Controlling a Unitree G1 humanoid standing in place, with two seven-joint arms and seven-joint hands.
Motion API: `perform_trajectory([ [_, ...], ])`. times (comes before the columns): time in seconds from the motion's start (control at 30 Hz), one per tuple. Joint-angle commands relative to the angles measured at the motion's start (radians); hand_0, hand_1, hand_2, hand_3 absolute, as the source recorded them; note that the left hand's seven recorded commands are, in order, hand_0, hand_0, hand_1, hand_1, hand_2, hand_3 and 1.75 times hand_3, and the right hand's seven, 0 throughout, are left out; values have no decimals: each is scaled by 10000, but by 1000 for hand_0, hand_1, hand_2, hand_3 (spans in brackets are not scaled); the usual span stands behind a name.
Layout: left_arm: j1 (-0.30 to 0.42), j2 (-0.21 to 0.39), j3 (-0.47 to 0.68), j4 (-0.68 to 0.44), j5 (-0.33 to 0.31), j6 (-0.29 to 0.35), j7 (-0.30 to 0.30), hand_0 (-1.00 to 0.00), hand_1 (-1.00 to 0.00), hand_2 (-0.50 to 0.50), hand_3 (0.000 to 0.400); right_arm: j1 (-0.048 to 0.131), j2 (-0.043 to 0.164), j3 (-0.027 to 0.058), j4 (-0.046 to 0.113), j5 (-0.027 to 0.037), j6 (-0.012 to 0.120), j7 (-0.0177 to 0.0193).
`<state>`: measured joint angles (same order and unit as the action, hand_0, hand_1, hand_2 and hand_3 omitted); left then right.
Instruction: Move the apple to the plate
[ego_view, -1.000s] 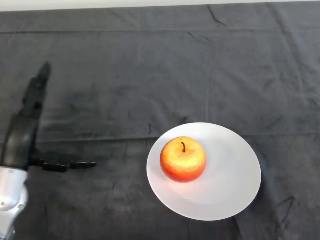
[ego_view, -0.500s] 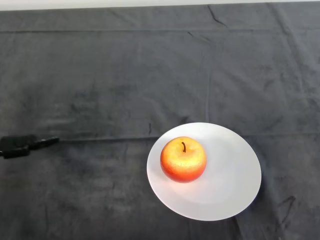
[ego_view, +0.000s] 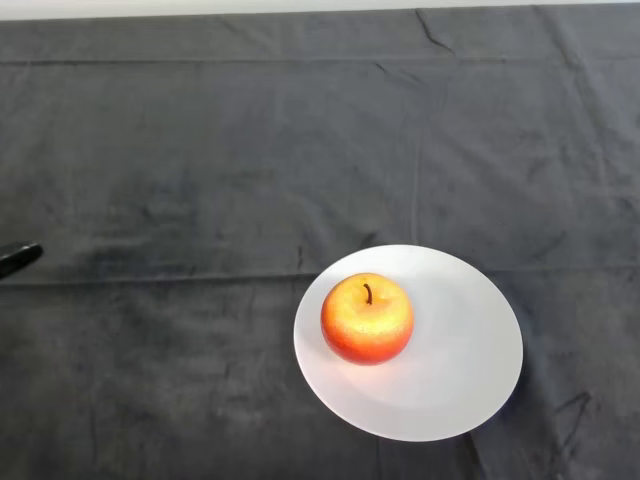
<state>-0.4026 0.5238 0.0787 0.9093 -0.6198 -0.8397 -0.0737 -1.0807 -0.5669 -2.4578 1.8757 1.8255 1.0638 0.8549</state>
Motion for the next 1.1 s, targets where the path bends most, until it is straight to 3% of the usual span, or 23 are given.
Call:
perform_trajectory([
  [0.03,575,575,449,430,-315,46,-213,0,0,0,0,-25,-213,-60,-66,0,53,-29],
  [0.7,745,1178,2575,1216,-1885,541,-1513,0,0,0,0,-24,-214,-60,-60,0,62,-20],
  [1.1,375,1133,3194,1815,-1955,512,-1460,0,0,0,0,-24,-214,-60,-56,0,70,-14],
])
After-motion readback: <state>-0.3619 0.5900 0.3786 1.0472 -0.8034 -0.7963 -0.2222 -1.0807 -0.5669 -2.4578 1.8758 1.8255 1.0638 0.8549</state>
